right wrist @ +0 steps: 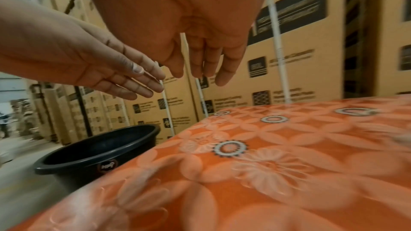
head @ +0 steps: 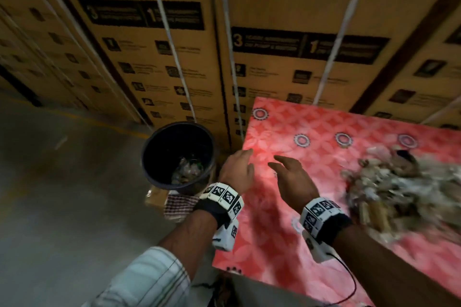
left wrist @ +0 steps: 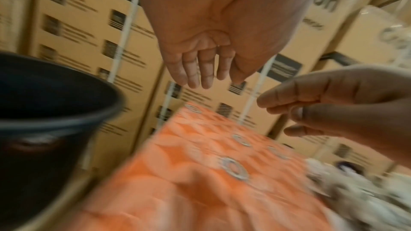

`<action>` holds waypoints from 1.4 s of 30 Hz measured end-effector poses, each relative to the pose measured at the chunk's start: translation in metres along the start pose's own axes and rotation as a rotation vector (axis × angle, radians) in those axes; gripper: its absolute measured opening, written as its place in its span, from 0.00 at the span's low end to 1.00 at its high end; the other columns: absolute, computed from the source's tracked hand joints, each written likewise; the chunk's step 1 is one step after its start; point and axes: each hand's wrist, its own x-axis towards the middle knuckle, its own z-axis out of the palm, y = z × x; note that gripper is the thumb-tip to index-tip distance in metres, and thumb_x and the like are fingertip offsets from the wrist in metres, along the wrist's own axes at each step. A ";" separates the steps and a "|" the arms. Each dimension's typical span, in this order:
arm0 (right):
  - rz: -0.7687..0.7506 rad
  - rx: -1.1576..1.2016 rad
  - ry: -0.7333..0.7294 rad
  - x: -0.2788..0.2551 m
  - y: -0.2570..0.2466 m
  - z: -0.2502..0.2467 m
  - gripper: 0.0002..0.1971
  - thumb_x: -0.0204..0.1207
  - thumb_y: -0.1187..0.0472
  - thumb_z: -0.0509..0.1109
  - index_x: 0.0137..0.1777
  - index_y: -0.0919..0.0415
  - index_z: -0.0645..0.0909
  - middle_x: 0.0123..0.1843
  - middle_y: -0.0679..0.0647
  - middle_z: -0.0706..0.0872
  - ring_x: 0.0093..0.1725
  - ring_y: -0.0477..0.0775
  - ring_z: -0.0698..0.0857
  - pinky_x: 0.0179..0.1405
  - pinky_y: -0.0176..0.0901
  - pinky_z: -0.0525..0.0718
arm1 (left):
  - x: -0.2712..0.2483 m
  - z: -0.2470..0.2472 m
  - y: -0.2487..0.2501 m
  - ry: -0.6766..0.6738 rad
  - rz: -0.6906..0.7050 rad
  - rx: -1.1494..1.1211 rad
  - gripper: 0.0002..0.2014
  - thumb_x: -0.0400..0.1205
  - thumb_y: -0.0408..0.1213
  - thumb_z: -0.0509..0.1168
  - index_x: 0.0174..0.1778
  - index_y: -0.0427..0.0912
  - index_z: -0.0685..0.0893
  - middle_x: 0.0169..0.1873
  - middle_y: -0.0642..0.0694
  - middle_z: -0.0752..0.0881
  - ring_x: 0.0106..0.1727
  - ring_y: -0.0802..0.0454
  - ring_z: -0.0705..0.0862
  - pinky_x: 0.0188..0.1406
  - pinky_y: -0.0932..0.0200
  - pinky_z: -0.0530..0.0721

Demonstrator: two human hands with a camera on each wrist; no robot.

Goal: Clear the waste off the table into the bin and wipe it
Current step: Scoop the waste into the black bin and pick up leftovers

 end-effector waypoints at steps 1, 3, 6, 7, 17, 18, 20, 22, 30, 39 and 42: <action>0.014 0.007 0.033 -0.016 0.013 -0.009 0.24 0.62 0.78 0.69 0.60 0.62 0.83 0.62 0.66 0.83 0.58 0.70 0.82 0.51 0.60 0.86 | -0.002 0.010 0.017 -0.009 0.030 0.004 0.25 0.81 0.36 0.58 0.76 0.36 0.74 0.69 0.36 0.79 0.70 0.37 0.77 0.71 0.47 0.74; 0.043 0.009 0.075 -0.048 0.037 -0.029 0.25 0.61 0.78 0.69 0.59 0.63 0.83 0.61 0.66 0.84 0.57 0.70 0.83 0.50 0.60 0.86 | -0.008 0.031 0.053 -0.022 0.083 0.003 0.24 0.81 0.36 0.58 0.75 0.36 0.75 0.68 0.35 0.80 0.70 0.37 0.77 0.71 0.47 0.74; 0.110 0.038 0.091 -0.096 0.072 -0.053 0.27 0.59 0.79 0.66 0.60 0.63 0.83 0.62 0.67 0.82 0.58 0.70 0.82 0.54 0.61 0.85 | -0.025 0.068 0.102 -0.047 0.136 0.002 0.22 0.83 0.35 0.58 0.74 0.37 0.76 0.68 0.36 0.81 0.70 0.38 0.77 0.71 0.47 0.74; 0.139 0.047 0.100 -0.113 0.084 -0.060 0.28 0.59 0.79 0.65 0.60 0.63 0.83 0.63 0.67 0.82 0.58 0.70 0.82 0.53 0.60 0.85 | -0.031 0.079 0.118 -0.080 0.149 0.014 0.22 0.84 0.34 0.59 0.75 0.38 0.75 0.69 0.37 0.80 0.71 0.39 0.76 0.72 0.50 0.72; 0.228 0.047 0.112 -0.226 0.167 -0.121 0.27 0.56 0.76 0.62 0.57 0.64 0.84 0.54 0.64 0.83 0.53 0.68 0.80 0.47 0.59 0.83 | -0.072 0.166 0.231 -0.225 0.202 0.084 0.23 0.82 0.31 0.60 0.76 0.40 0.74 0.68 0.35 0.80 0.69 0.38 0.78 0.68 0.50 0.73; 0.235 0.046 0.103 -0.233 0.174 -0.123 0.26 0.57 0.76 0.60 0.57 0.64 0.83 0.56 0.64 0.82 0.54 0.68 0.80 0.48 0.59 0.83 | -0.074 0.172 0.237 -0.229 0.198 0.082 0.23 0.82 0.31 0.60 0.76 0.40 0.74 0.69 0.36 0.80 0.69 0.39 0.78 0.69 0.50 0.74; 0.243 0.048 0.089 -0.244 0.187 -0.127 0.25 0.60 0.76 0.60 0.57 0.64 0.83 0.64 0.63 0.81 0.60 0.67 0.80 0.52 0.58 0.84 | -0.075 0.182 0.243 -0.240 0.170 0.076 0.23 0.82 0.33 0.60 0.75 0.42 0.75 0.68 0.38 0.80 0.67 0.40 0.79 0.68 0.48 0.78; 0.227 0.037 0.063 -0.252 0.194 -0.130 0.25 0.62 0.77 0.62 0.58 0.63 0.83 0.70 0.61 0.78 0.63 0.65 0.79 0.52 0.55 0.85 | -0.077 0.191 0.245 -0.239 0.143 0.068 0.22 0.82 0.33 0.60 0.74 0.44 0.75 0.67 0.40 0.79 0.65 0.42 0.81 0.66 0.48 0.80; 0.218 -0.001 -0.206 -0.254 0.186 -0.115 0.27 0.63 0.75 0.72 0.64 0.60 0.80 0.60 0.68 0.80 0.50 0.71 0.84 0.33 0.59 0.88 | -0.077 0.214 0.227 -0.285 -0.013 0.081 0.31 0.78 0.44 0.69 0.78 0.58 0.67 0.63 0.43 0.67 0.57 0.44 0.81 0.60 0.49 0.86; 0.236 -0.150 -0.380 -0.225 0.190 -0.091 0.45 0.66 0.70 0.74 0.81 0.47 0.59 0.82 0.69 0.52 0.68 0.72 0.74 0.47 0.61 0.87 | -0.053 0.237 0.216 -0.225 0.011 0.190 0.39 0.81 0.52 0.62 0.83 0.60 0.46 0.74 0.31 0.60 0.54 0.33 0.83 0.50 0.46 0.87; 0.298 -0.107 -0.387 -0.215 0.190 -0.080 0.42 0.71 0.59 0.75 0.82 0.46 0.56 0.80 0.69 0.55 0.71 0.72 0.71 0.58 0.62 0.82 | -0.041 0.244 0.211 -0.276 0.018 0.219 0.37 0.80 0.44 0.67 0.83 0.59 0.55 0.77 0.32 0.61 0.60 0.32 0.80 0.58 0.42 0.85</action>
